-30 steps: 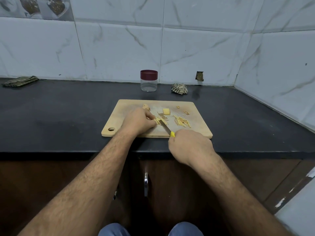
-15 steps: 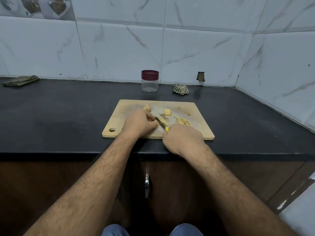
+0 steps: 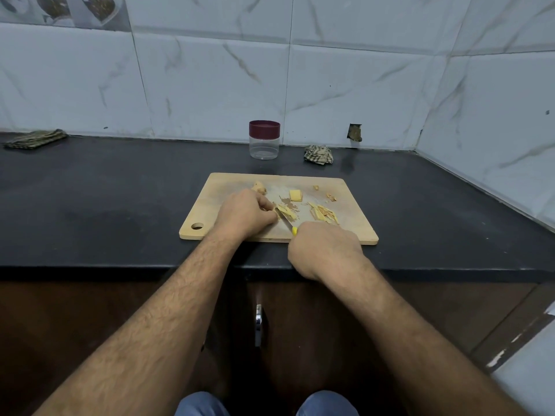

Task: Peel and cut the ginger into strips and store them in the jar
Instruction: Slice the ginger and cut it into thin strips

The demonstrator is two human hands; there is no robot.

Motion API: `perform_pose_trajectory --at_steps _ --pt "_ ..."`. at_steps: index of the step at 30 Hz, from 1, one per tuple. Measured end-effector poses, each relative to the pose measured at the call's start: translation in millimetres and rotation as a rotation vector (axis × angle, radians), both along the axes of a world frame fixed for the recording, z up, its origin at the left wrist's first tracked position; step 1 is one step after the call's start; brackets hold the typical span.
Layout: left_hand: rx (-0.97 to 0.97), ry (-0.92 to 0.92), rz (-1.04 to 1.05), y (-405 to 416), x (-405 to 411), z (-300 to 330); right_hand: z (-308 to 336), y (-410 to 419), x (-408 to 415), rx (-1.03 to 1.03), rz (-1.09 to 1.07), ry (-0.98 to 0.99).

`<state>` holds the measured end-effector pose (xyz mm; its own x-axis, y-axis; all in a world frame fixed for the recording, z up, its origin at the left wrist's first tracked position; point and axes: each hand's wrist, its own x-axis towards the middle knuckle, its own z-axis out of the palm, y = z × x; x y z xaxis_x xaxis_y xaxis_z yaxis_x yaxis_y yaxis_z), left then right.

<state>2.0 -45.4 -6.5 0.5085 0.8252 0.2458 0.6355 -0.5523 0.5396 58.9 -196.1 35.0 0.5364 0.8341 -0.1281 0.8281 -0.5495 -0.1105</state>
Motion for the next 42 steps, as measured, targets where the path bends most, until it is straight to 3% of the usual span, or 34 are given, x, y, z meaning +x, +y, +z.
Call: perform_pose_trajectory --at_steps 22,42 --pt "0.042 -0.018 0.006 -5 -1 -4 -1 -7 9 0.091 -0.019 0.075" --pt "0.004 -0.016 0.007 -9 -2 0 7 12 4 0.007 0.019 0.048"
